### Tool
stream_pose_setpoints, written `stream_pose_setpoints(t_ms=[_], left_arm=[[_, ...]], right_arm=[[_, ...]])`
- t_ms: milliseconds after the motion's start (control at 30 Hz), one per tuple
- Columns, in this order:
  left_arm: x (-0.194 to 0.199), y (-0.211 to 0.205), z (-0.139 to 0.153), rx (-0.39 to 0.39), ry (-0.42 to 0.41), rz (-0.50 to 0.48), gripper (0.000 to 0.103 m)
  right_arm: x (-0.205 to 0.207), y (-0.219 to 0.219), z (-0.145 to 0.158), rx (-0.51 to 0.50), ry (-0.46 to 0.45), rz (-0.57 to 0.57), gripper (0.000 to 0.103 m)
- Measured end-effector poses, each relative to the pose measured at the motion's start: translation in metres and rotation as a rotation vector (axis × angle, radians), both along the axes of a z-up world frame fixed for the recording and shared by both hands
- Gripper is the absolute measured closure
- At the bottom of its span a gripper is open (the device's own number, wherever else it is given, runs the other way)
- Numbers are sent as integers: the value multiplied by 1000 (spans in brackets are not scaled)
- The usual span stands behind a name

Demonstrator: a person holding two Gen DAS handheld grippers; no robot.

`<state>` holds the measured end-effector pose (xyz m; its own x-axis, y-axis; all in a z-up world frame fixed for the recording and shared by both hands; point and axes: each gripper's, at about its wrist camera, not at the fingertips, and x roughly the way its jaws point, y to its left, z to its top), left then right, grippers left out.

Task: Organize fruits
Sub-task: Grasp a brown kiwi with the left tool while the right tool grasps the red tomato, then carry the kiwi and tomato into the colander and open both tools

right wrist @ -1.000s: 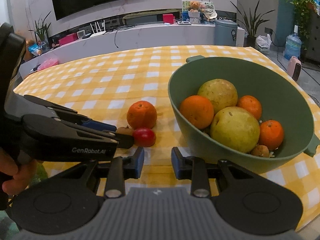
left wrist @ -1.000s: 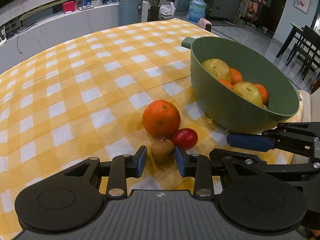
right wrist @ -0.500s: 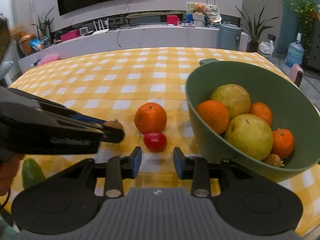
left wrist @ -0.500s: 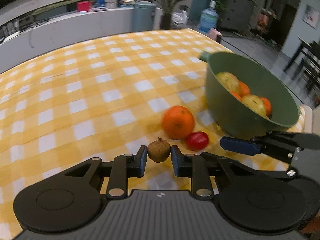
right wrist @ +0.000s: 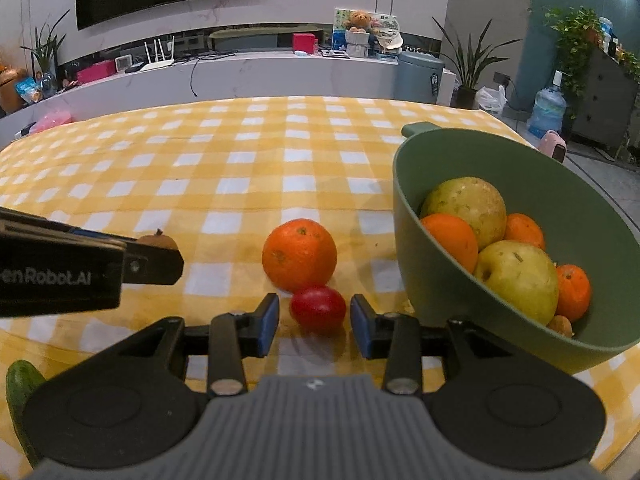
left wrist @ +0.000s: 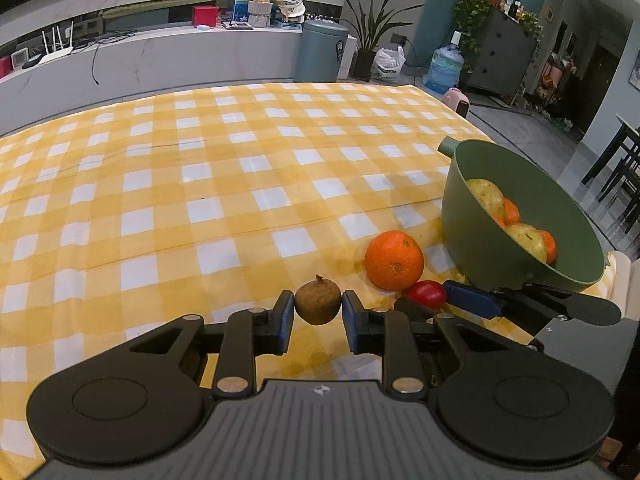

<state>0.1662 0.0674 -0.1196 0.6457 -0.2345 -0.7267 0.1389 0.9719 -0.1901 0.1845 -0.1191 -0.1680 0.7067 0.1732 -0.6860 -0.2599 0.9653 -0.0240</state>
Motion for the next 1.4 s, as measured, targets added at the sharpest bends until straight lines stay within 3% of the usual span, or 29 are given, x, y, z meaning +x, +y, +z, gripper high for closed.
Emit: stream_pose_setpoints(t_ms=[133,333,700,1100,1400], left_arm=[[0,0,1,-2,0,2,75],[-5,-1,10,-6,-6,2,75],[-23,-24,50,-6,-31,-39,75],[-11,-95,87,-16,-54,-189,74],[27,-150,82,-41,-2,-286,74]], right_arm=[[1,-2,0,3,1,4,75],[-4,-6,9,18,-1,23,76],[-35,-41,59,71,-54,139,77],[-44,-128,108,26,-91,246,77],[0,-176,110,-78,-71,252,77]])
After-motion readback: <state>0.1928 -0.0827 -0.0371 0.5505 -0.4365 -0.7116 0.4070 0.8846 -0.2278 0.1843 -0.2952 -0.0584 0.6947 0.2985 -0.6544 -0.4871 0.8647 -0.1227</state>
